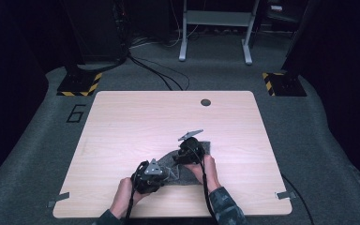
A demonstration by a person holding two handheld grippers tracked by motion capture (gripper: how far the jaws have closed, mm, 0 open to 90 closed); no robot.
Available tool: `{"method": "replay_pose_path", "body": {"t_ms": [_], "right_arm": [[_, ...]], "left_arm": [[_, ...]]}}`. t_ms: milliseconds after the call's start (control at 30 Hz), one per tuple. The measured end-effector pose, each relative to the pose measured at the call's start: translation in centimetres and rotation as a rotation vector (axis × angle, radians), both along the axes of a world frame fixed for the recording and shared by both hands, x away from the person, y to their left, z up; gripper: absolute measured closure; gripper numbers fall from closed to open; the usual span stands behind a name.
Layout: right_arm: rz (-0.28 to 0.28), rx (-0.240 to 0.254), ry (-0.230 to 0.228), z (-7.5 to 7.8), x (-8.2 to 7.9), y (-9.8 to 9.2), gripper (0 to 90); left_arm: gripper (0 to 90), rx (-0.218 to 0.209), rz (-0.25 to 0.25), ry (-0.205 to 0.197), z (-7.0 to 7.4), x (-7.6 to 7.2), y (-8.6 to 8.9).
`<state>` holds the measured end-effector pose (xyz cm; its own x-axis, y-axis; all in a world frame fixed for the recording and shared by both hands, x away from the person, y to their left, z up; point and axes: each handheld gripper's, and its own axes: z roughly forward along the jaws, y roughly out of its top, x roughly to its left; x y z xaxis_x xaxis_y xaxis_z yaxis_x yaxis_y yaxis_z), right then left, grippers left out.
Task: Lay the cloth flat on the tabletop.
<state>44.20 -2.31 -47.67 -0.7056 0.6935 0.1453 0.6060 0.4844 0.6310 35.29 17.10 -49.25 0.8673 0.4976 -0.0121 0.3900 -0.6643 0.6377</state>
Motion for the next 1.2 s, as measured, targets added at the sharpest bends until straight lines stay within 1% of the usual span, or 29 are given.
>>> {"method": "replay_pose_path", "body": {"t_ms": [33, 67, 100, 133, 200, 233, 267, 300, 367, 400, 433, 533, 567, 633, 667, 700, 767, 800, 833, 867, 900, 933, 967, 1000, 1033, 1100, 1133, 1167, 1200], "right_arm": [[0.013, -0.004, 0.039, -0.8, 0.0, 0.3, 56.2], [0.03, -0.004, 0.048, -1.1, 0.1, 0.4, 59.1], [0.025, -0.01, 0.075, -1.4, 0.1, 0.8, 64.4], [0.029, -0.023, 0.068, -1.8, 0.2, 1.1, 70.4], [0.043, -0.026, 0.087, -2.3, 0.3, 1.6, 80.3], [0.052, -0.026, 0.078, -2.5, 0.4, 1.9, 83.8], [0.052, -0.026, 0.078, -2.5, 0.4, 1.9, 83.8], [0.057, -0.042, 0.067, -2.5, 0.5, 2.4, 86.5], [0.061, -0.061, 0.041, -2.0, 0.9, 2.8, 87.2], [0.061, -0.061, 0.041, -2.0, 0.9, 2.8, 87.2], [0.047, -0.064, 0.02, -1.4, 1.7, 3.2, 87.4], [0.032, -0.056, 0.011, -0.9, 2.6, 3.6, 87.3], [0.017, -0.05, -0.001, -0.4, 3.6, 4.0, 87.0], [-0.006, -0.031, 0.015, -0.2, 4.6, 4.5, 86.1], [0.0, -0.021, 0.025, -0.2, 5.0, 4.7, 84.9], [0.008, -0.026, 0.038, -0.4, 5.3, 5.1, 82.2], [0.017, -0.037, 0.054, -0.7, 5.4, 5.3, 73.6], [0.022, -0.022, 0.056, -0.6, 5.3, 5.0, 70.1], [0.022, 0.0, 0.042, -0.3, 5.1, 4.5, 66.4], [0.022, 0.0, 0.042, -0.3, 5.1, 4.5, 66.4], [0.025, 0.036, 0.001, 0.6, 4.7, 3.1, 59.2], [0.025, 0.036, 0.001, 0.6, 4.7, 3.1, 59.2], [0.004, 0.051, -0.022, 1.7, 3.9, 1.7, 53.6], [0.004, 0.051, -0.022, 1.7, 3.9, 1.7, 53.6], [-0.013, 0.05, -0.062, 2.5, 3.4, 0.0, 52.5], [-0.048, 0.034, -0.077, 2.5, 2.9, -1.6, 52.6], [-0.056, 0.025, -0.071, 2.1, 2.8, -2.3, 52.5], [-0.056, 0.025, -0.071, 2.1, 2.8, -2.3, 52.5], [-0.071, 0.005, -0.055, 1.6, 2.6, -2.8, 52.7]], "left_arm": [[78.0, -0.003, 0.005, -0.005, -0.3, 0.0, -0.1], [78.2, 0.004, 0.002, 0.0, -0.6, -0.1, -0.2], [78.2, 0.007, 0.005, -0.004, -0.6, -0.2, -0.2], [78.3, -0.001, 0.003, -0.001, -0.7, -0.2, -0.1], [78.5, -0.002, 0.006, 0.001, -1.0, -0.3, 0.0], [78.7, -0.005, -0.003, 0.007, -1.1, -0.2, 0.1], [78.8, -0.005, -0.003, 0.007, -1.1, -0.2, 0.1], [78.9, -0.021, 0.002, 0.01, -1.3, -0.3, 0.1], [78.9, -0.021, -0.001, 0.016, -1.3, -0.3, 0.1], [79.0, -0.021, -0.001, 0.016, -1.3, -0.3, 0.1], [78.9, -0.02, -0.002, 0.011, -1.3, -0.2, 0.1], [78.6, -0.021, -0.009, 0.018, -1.3, -0.1, 0.1], [78.4, -0.025, -0.008, 0.02, -1.3, -0.1, 0.2], [77.8, -0.028, -0.012, 0.025, -1.3, 0.0, 0.3], [76.1, -0.034, -0.014, 0.035, -1.2, 0.1, 0.3], [73.3, -0.03, -0.011, 0.037, -1.1, 0.1, 0.4], [62.2, -0.037, -0.003, 0.044, -0.9, 0.1, 0.5], [57.3, -0.036, 0.003, 0.043, -0.6, 0.1, 0.7], [50.5, -0.06, 0.026, 0.038, 0.2, 0.3, 1.3], [44.8, -0.06, 0.026, 0.038, 0.2, 0.3, 1.3], [44.4, -0.105, 0.042, 0.042, 1.2, 0.5, 2.1], [41.9, -0.105, 0.042, 0.042, 1.2, 0.5, 2.1], [37.4, -0.117, 0.054, 0.035, 1.8, 0.6, 2.5], [37.4, -0.126, 0.065, 0.021, 2.5, 0.7, 2.8], [36.7, -0.147, 0.084, -0.011, 3.8, 0.8, 3.2], [37.6, -0.13, 0.108, -0.054, 4.9, 1.3, 3.4], [39.0, -0.13, 0.108, -0.054, 4.9, 1.3, 3.4], [39.0, -0.123, 0.128, -0.087, 5.2, 1.8, 3.3], [40.5, -0.094, 0.141, -0.104, 5.4, 2.3, 3.1]]}}
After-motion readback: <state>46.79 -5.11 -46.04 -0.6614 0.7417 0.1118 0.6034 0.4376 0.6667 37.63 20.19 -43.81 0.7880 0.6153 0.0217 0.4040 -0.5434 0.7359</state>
